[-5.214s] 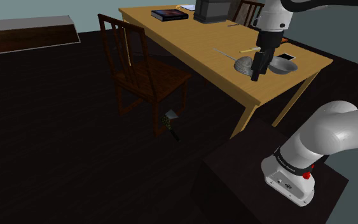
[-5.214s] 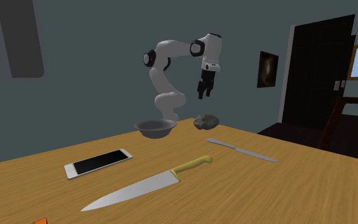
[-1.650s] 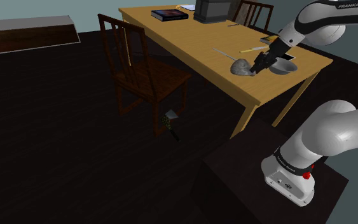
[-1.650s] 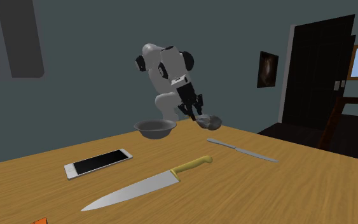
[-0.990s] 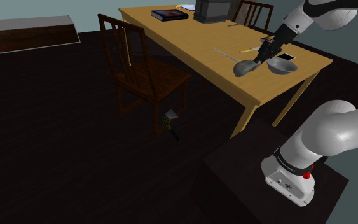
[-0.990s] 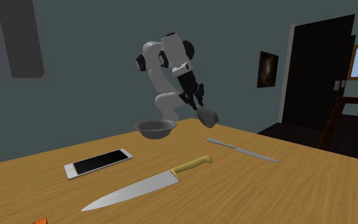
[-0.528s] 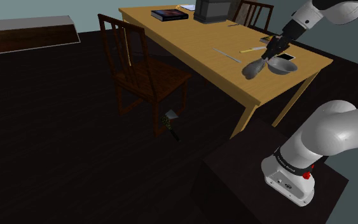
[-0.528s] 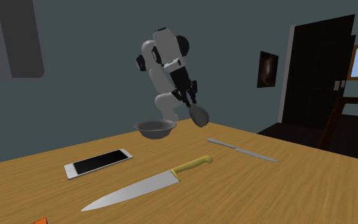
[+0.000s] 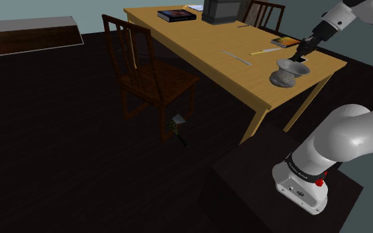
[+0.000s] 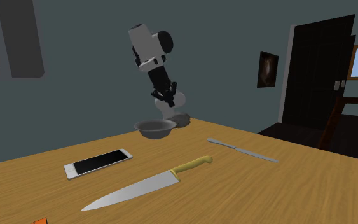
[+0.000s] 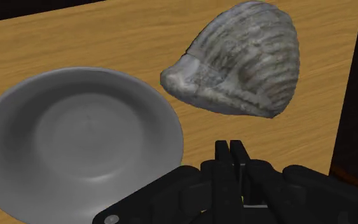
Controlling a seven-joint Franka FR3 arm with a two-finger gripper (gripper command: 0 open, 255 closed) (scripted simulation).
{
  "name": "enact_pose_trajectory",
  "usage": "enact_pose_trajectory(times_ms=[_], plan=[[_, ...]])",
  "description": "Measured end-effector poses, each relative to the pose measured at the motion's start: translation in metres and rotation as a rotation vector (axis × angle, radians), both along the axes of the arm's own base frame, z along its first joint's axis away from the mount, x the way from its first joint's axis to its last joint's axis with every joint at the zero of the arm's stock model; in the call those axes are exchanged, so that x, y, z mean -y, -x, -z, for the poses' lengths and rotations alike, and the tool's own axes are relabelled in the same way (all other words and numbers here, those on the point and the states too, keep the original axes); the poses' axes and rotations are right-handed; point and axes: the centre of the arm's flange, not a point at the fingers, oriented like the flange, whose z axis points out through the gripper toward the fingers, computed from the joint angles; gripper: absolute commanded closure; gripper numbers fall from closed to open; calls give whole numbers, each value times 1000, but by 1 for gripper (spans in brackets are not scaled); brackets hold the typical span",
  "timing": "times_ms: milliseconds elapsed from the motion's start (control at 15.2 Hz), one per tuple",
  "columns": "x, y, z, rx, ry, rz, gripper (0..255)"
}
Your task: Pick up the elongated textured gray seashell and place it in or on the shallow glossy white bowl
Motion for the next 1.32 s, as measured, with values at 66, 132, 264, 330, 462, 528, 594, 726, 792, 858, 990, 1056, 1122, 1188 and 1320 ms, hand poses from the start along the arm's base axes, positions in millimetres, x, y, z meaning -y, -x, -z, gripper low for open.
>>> enact_pose_trajectory(times_ms=[66, 132, 264, 330, 462, 528, 594, 726, 792, 858, 990, 1056, 1122, 1188, 1320], plan=[[15, 7, -1, 10, -1, 9, 255], [15, 7, -1, 10, -1, 8, 0], [-5, -3, -5, -3, 39, 1, 0], [-38, -18, -12, -27, 104, 10, 0], [-98, -38, -37, -53, 264, 112, 0], [-125, -45, -64, -38, 350, 192, 0], [-160, -55, -59, -74, 415, 262, 0], [-213, -56, -2, -208, 550, 431, 0], [-212, -52, 9, -259, 603, 574, 0], [-205, -48, 19, -285, 632, 653, 0], [-201, -45, 33, -303, 655, 715, 0], [-199, -45, 38, -305, 659, 726, 0], [-196, -44, 44, -307, 662, 731, 0], [-194, -44, 49, -307, 663, 734, 0], [-190, -43, 57, -308, 663, 736, 0]])
